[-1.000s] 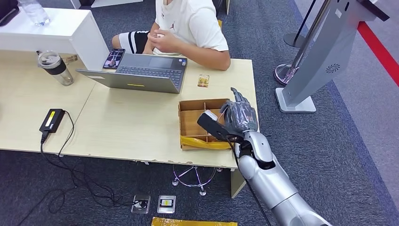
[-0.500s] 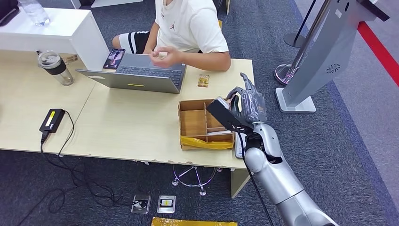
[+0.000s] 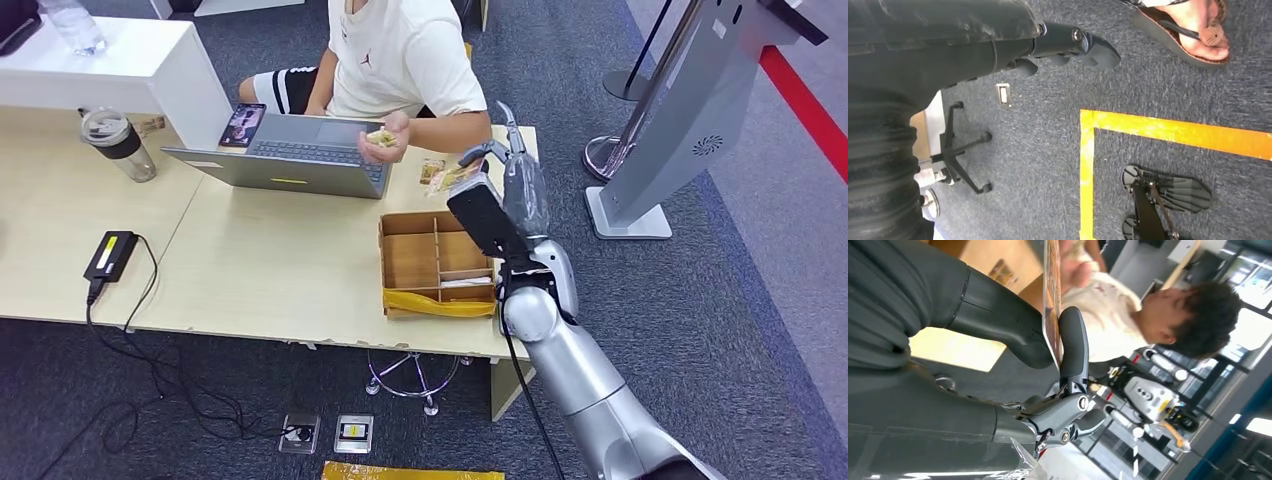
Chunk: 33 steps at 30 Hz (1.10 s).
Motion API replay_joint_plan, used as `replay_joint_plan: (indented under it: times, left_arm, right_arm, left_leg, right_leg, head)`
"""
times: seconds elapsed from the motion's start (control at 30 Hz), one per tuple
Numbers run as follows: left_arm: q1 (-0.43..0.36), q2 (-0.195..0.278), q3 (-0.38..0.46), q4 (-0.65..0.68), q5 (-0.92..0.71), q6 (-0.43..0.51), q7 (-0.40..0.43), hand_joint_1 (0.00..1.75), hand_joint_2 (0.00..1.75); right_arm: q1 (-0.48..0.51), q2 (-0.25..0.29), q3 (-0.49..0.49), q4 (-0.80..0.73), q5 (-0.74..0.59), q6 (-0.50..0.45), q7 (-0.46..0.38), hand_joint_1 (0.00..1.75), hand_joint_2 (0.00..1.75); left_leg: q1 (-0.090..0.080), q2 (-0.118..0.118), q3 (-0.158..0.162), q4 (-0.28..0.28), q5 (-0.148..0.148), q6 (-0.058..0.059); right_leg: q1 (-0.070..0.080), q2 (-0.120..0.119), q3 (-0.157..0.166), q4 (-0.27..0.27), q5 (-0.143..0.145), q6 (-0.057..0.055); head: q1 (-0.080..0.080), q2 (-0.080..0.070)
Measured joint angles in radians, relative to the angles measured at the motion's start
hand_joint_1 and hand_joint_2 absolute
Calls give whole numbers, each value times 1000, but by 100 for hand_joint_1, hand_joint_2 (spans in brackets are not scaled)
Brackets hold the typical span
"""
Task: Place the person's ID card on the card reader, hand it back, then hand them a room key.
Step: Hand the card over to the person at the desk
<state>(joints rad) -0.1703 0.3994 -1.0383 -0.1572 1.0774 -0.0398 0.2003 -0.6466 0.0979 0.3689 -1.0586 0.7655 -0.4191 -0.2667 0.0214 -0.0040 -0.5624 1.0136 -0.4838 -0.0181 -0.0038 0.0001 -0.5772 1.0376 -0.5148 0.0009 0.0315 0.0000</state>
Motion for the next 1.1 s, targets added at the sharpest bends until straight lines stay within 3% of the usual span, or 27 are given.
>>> replay_joint_plan:
  times: [0.33, 0.53, 0.8, 1.1]
  left_arm:
    - [-5, 0, -26, 0, -9, -13, -21, 0, 175]
    - [-5, 0, -38, 0, 0, -12, -20, 0, 175]
    - [-4, -3, -50, 0, 14, -2, -8, 0, 175]
    - [-4, -7, -50, 0, 24, 3, 2, 0, 175]
  right_arm:
    - [-113, 146, 69, 195, 6, 5, -12, 175, 175]
    - [-161, 209, 127, 331, -19, 4, 28, 175, 175]
    - [-201, 241, 235, 430, -91, -4, 71, 175, 175]
    - [-235, 247, 300, 509, -58, -16, 78, 175, 175]
  left_leg:
    - [0, 0, -1, 0, 0, 0]
    - [0, 0, -1, 0, 0, 0]
    - [0, 0, -1, 0, 0, 0]
    - [0, 0, 0, 0, 0, 0]
  right_leg:
    - [0, 0, 0, 0, 0, 0]
    - [0, 0, -1, 0, 0, 0]
    - [0, 0, -1, 0, 0, 0]
    - [0, 0, -1, 0, 0, 0]
  head:
    - [0, 0]
    - [0, 0]
    - [0, 0]
    - [0, 0]
